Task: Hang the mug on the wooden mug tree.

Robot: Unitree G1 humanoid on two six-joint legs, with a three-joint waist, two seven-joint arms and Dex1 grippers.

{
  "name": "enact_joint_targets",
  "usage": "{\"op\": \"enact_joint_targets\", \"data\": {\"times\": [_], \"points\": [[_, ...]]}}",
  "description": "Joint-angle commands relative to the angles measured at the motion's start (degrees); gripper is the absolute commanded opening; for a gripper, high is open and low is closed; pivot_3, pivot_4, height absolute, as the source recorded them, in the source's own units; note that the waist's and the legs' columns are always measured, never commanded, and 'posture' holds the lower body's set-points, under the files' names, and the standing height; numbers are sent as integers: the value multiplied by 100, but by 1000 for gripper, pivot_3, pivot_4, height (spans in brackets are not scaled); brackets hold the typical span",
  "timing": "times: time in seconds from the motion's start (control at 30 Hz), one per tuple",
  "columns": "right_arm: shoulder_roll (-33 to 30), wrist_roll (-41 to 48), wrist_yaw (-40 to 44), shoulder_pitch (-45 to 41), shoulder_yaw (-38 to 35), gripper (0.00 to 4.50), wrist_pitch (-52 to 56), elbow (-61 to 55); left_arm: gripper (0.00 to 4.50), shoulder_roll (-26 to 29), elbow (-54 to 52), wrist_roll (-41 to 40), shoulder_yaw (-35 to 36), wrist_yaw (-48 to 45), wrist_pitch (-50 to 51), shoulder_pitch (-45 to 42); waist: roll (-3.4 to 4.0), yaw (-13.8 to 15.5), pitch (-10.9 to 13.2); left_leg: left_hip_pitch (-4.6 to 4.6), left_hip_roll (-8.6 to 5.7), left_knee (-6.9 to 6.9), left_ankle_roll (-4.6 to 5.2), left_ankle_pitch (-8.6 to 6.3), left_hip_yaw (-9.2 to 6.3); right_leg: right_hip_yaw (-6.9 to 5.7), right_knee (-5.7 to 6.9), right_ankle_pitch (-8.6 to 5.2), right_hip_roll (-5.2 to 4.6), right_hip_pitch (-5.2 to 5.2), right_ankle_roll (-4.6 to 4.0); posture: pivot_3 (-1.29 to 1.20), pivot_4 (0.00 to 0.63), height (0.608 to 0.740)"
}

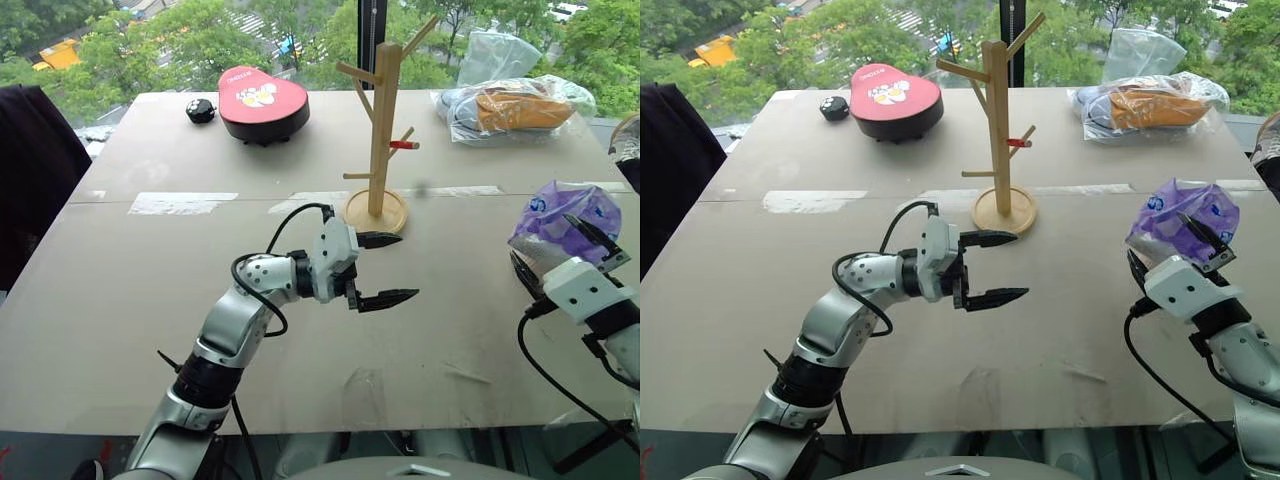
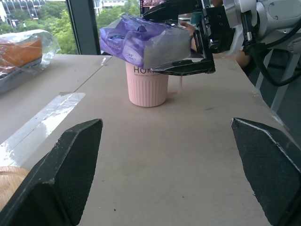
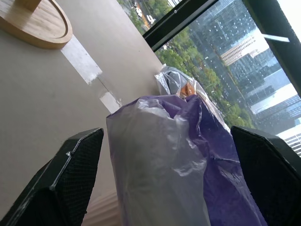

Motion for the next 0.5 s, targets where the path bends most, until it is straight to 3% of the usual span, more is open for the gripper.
{"op": "enact_joint_targets", "data": {"times": [0.03, 0.1, 0.33, 0.37, 0.5], "points": [[-77, -52, -55, -74, -115, 4188, 37, 63, 4500, 42, -327, -63, 57, 41, 43, -11, 0, 7, 0, 0, 0, 0, 0, 0, 0, 0, 0, 0, -1, 0, 0, 0, 150, 740], [-80, -69, -35, -90, -74, 3660, 92, 111, 4500, 58, -358, -75, 67, 50, 69, -15, -1, 6, 0, 0, 0, 0, 0, 0, 0, 0, 0, 0, 0, 0, 0, 0, 150, 740], [-45, -139, -65, -125, -3, 315, 93, 122, 4500, 83, -354, -79, 102, 39, 78, -37, -1, 3, 0, 1, 0, 2, 0, 0, 1, 0, 1, 1, 0, 1, 0, 0, 150, 740], [-36, -144, -71, -125, -3, 58, 83, 113, 4500, 87, -356, -81, 106, 35, 76, -33, -1, 3, 0, 1, 0, 3, 0, 0, 0, -1, 1, 1, 1, 1, 0, 0, 150, 740], [146, -94, -368, -64, -297, 58, -172, -51, 4500, 26, -369, -179, 98, 19, 125, -104, -1, 2, 0, 1, 0, 3, -1, 1, 0, 0, 2, 1, 1, 2, 0, 0, 150, 740]]}}
